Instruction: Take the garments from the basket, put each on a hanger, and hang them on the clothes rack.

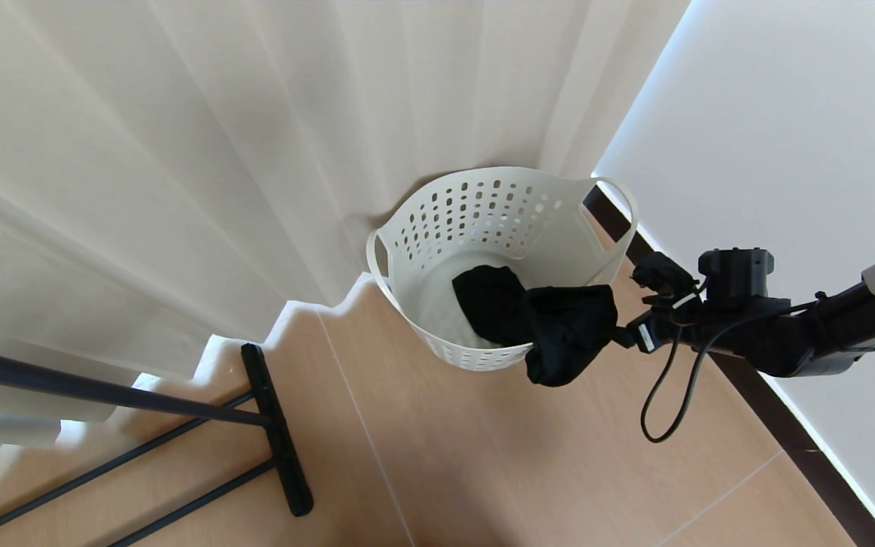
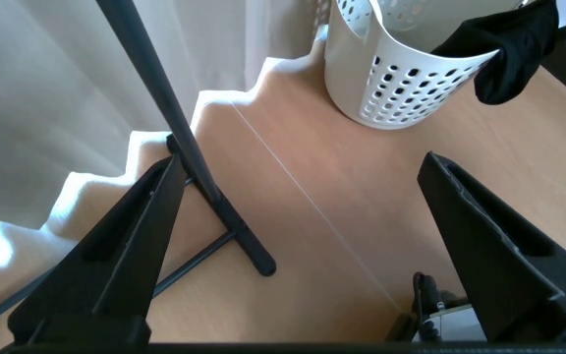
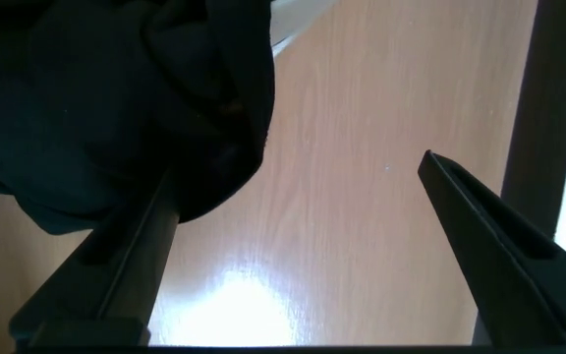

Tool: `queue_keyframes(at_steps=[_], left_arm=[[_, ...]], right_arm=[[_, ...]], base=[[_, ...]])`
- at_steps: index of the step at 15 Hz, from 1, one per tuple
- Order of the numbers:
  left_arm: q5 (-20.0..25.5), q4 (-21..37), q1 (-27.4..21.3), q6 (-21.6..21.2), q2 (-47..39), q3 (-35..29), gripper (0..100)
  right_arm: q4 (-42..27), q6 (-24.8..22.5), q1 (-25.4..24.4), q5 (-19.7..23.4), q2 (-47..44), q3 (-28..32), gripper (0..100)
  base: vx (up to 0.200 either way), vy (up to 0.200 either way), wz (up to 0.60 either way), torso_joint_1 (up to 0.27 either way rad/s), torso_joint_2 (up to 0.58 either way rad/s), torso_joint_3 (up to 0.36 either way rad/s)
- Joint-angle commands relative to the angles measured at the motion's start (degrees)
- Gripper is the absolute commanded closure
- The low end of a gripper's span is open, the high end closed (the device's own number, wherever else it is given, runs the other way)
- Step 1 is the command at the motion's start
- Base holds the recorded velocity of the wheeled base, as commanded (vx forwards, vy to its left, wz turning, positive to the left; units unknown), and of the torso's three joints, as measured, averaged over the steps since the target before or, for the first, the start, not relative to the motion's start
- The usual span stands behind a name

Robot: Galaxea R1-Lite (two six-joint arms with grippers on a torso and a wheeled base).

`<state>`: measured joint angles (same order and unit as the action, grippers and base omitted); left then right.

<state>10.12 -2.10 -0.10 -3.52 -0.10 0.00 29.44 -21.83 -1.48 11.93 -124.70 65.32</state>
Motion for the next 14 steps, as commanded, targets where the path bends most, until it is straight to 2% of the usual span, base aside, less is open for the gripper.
queue_keyframes(at_steps=[1,2,4,5,11,14], left_arm=[[-0.01,-0.01,0.01,0.01,0.01,0.00,0],[-0.01,-0.01,0.01,0.01,0.01,0.00,0],[-0.01,-0.01,0.01,0.01,0.01,0.00,0],[-0.01,-0.01,0.01,0.01,0.01,0.00,0],[-0.01,-0.01,0.01,0.01,0.01,0.00,0],[-0.01,-0.01,0.01,0.01,0.01,0.00,0]], right_arm=[[0.00,0.39,-0.19,0.02,-1.34,0.86,0],[0.00,2.67,-0.37,0.02,-2.13,2.09,0],[0.00,4.08,-0.46,0.19,-2.66,3.33,0],[0.00,4.08,-0.46,0.19,-2.92,3.50,100],[1.76,5.75,-0.81,4.33,-4.33,3.85,100],[5.19,6.54,-0.28,4.50,-0.99,-0.37,100]], base=[[0.000,0.000,0.00,0.000,0.00,0.000],[0.000,0.000,0.00,0.000,0.00,0.000],[0.000,0.000,0.00,0.000,0.00,0.000],[0.000,0.000,0.00,0.000,0.00,0.000],[0.000,0.000,0.00,0.000,0.00,0.000],[0.000,0.000,0.00,0.000,0.00,0.000]])
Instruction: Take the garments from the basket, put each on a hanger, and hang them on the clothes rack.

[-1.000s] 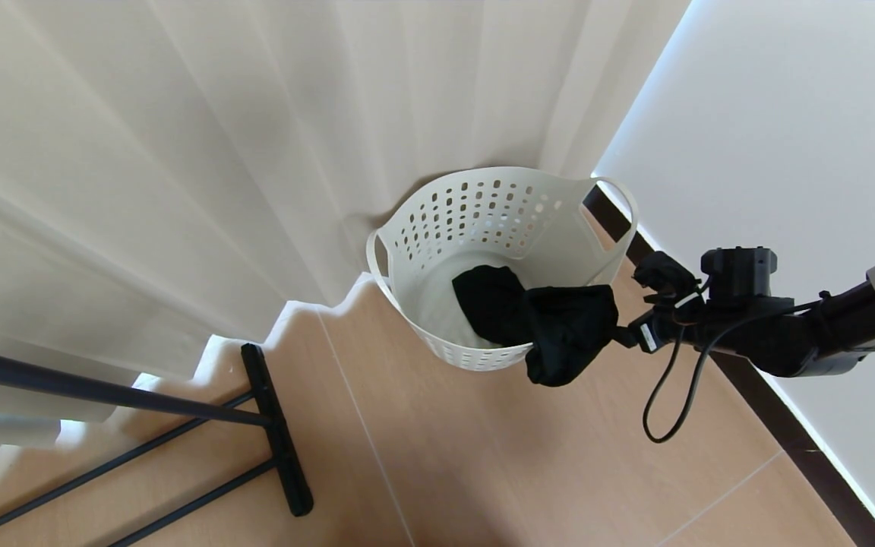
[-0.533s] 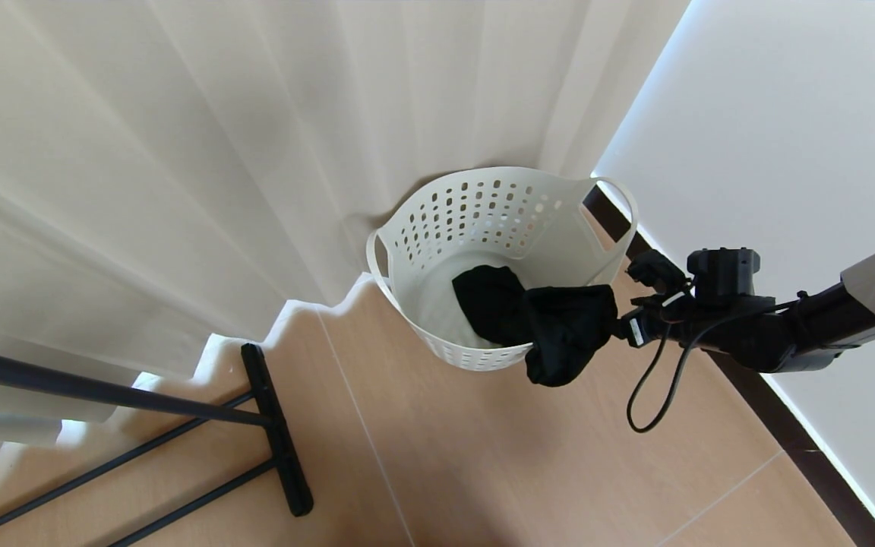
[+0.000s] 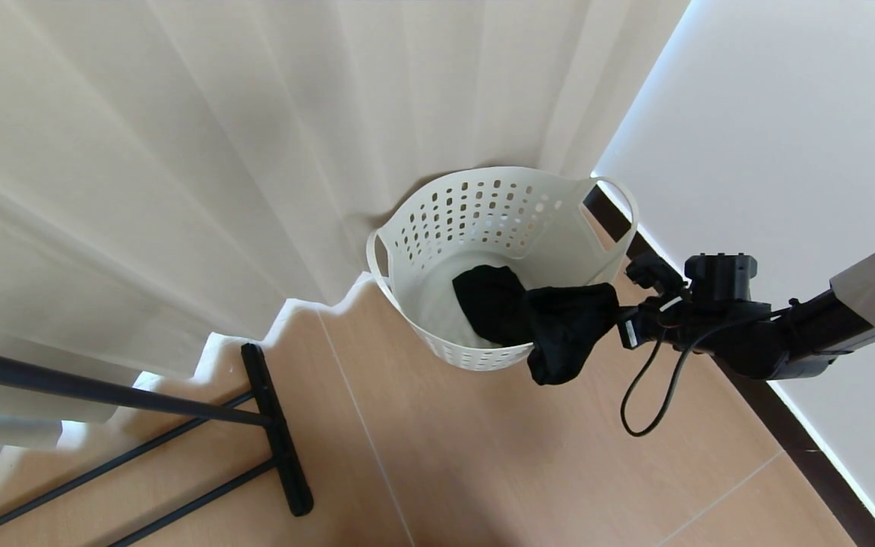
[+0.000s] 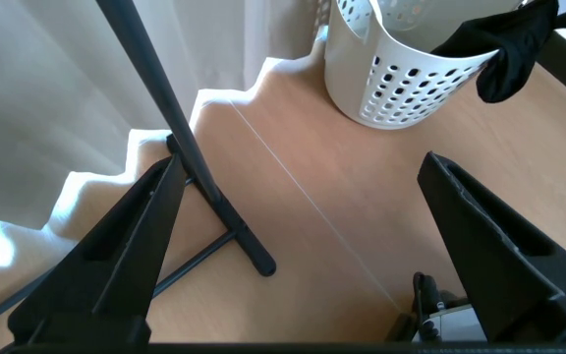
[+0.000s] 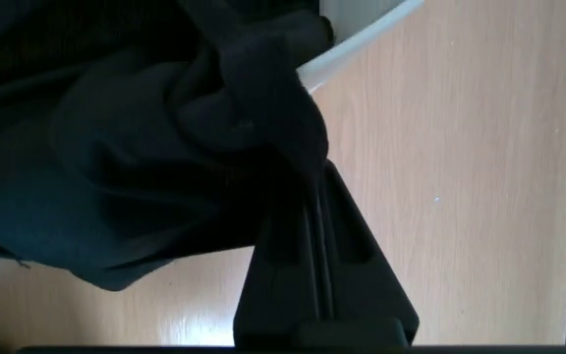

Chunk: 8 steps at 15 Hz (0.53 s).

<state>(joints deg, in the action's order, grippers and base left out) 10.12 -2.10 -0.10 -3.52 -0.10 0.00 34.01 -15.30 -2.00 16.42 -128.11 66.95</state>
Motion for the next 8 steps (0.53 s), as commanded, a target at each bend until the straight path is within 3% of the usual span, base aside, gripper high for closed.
queue_keyframes(at_steps=[1,5,6,7,8], left_arm=[[-0.01,-0.01,0.01,0.01,0.01,0.00,0],[-0.01,-0.01,0.01,0.01,0.01,0.00,0],[-0.01,-0.01,0.01,0.01,0.01,0.00,0],[-0.01,-0.01,0.01,0.01,0.01,0.00,0],[-0.01,-0.01,0.01,0.01,0.01,0.00,0]], right_arm=[[1.32,0.01,0.33,0.01,5.77,-4.90,100],[1.14,-0.35,-0.99,-0.34,20.09,-15.97,100],[0.71,-0.35,-3.19,-0.69,26.60,-20.81,100],[0.71,-0.35,-3.19,-0.69,26.60,-20.81,100],[0.35,-0.43,-6.17,-2.45,34.77,-26.08,100]], base=[[0.000,0.000,0.00,0.000,0.00,0.000],[0.000,0.000,0.00,0.000,0.00,0.000],[0.000,0.000,0.00,0.000,0.00,0.000],[0.000,0.000,0.00,0.000,0.00,0.000],[0.000,0.000,0.00,0.000,0.00,0.000]])
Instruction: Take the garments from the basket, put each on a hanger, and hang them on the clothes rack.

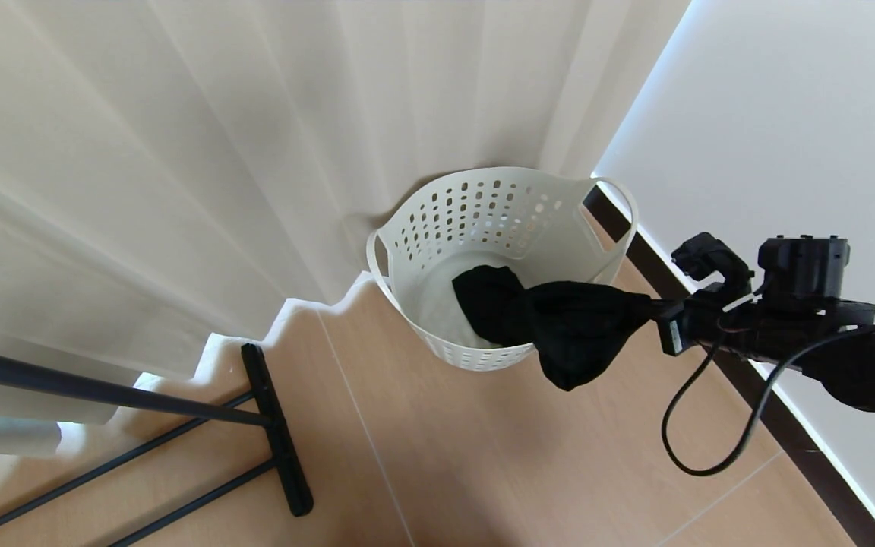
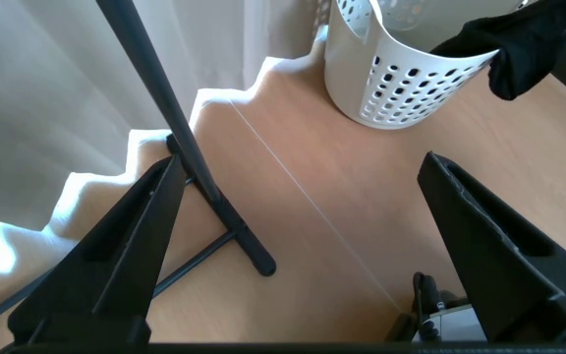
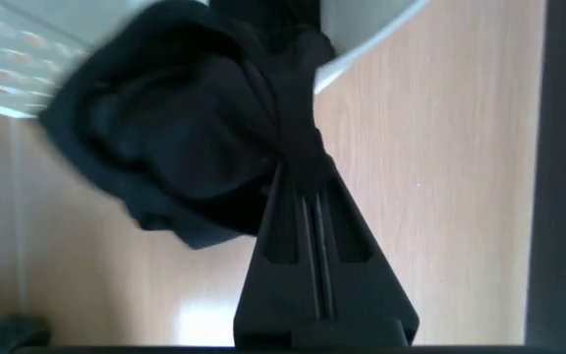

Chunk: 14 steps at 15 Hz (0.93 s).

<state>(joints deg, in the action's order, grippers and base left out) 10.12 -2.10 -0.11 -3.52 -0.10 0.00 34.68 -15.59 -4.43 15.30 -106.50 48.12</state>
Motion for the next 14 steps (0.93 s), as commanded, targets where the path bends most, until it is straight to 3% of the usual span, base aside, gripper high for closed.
queue_keyframes(at_steps=[1,3,7,8,10,14], left_arm=[[-0.01,-0.01,0.02,0.01,0.01,0.00,0],[-0.01,-0.01,0.02,0.01,0.01,0.00,0],[-0.01,-0.01,0.02,0.01,0.01,0.00,0],[-0.01,-0.01,0.02,0.01,0.01,0.00,0],[0.08,-0.36,0.11,-0.96,0.01,0.00,0],[0.08,-0.36,0.11,-0.34,0.01,0.00,0]], right_arm=[[-0.32,-0.14,-5.07,-2.20,15.35,-8.57,100],[-0.49,-0.05,-10.16,-4.75,23.79,-13.66,100],[-0.49,0.83,-15.61,-4.66,34.34,-18.85,100],[-0.23,3.99,-17.11,-4.66,35.92,-20.08,100],[0.39,7.59,-17.28,-4.40,36.10,-19.99,100],[0.12,7.68,-17.37,-4.22,36.18,-19.73,100]], base=[[0.000,0.000,0.00,0.000,0.00,0.000],[0.000,0.000,0.00,0.000,0.00,0.000],[0.000,0.000,0.00,0.000,0.00,0.000],[0.000,0.000,0.00,0.000,0.00,0.000],[0.000,0.000,0.00,0.000,0.00,0.000],[0.000,0.000,0.00,0.000,0.00,0.000]])
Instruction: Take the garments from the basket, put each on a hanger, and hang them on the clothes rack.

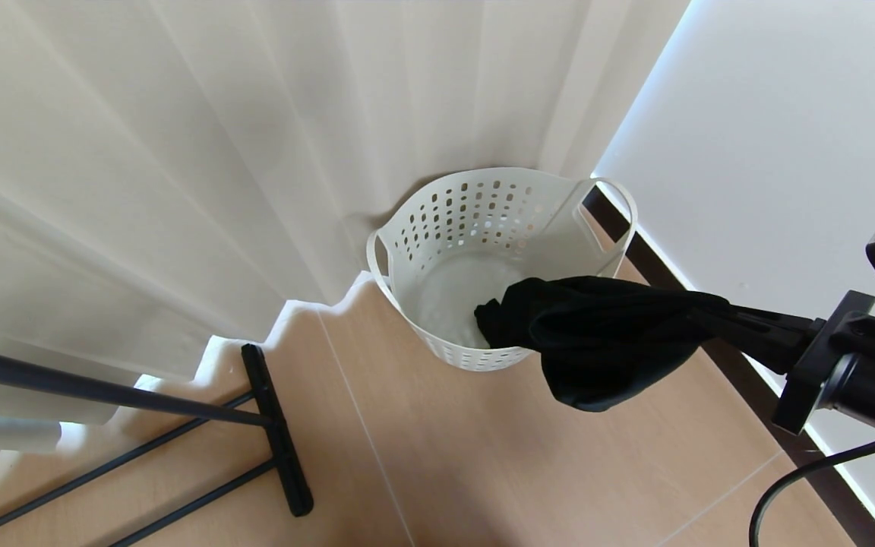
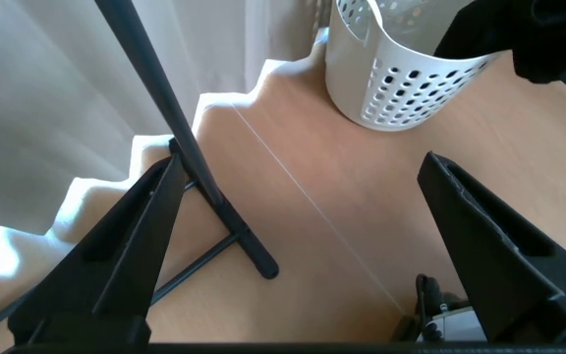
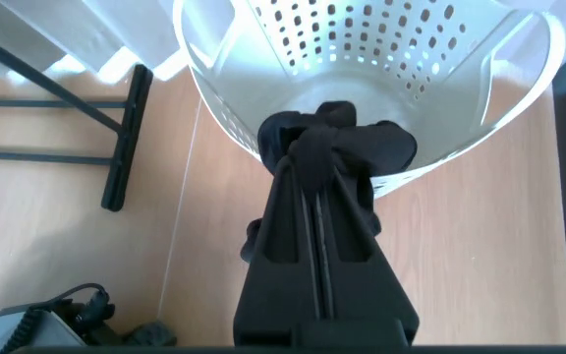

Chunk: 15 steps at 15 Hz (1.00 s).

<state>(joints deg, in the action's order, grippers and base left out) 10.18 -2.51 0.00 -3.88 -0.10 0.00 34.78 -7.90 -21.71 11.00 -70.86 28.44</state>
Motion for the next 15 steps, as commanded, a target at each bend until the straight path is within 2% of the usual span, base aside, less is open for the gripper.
queue_keyframes(at_steps=[1,7,10,15], left_arm=[[0.02,0.05,0.00,0.01,0.01,0.00,0],[0.10,0.05,-0.09,0.10,0.01,0.00,0],[0.10,0.05,-0.09,0.19,0.01,0.00,0],[0.10,0.05,-0.09,0.19,0.01,0.00,0]], right_arm=[[0.02,-0.01,-0.09,-0.01,0.38,0.04,100],[0.29,-0.71,-0.09,-0.10,-0.06,-0.67,100],[0.29,-0.71,-0.09,-0.10,-0.15,-0.67,100],[0.29,-0.71,-0.09,-0.10,-0.06,-0.76,100]], base=[[0.000,0.000,0.00,0.000,0.00,0.000],[0.000,0.000,0.00,0.000,0.00,0.000],[0.000,0.000,0.00,0.004,-0.03,0.111],[0.000,0.000,0.00,0.049,-0.36,-0.110]])
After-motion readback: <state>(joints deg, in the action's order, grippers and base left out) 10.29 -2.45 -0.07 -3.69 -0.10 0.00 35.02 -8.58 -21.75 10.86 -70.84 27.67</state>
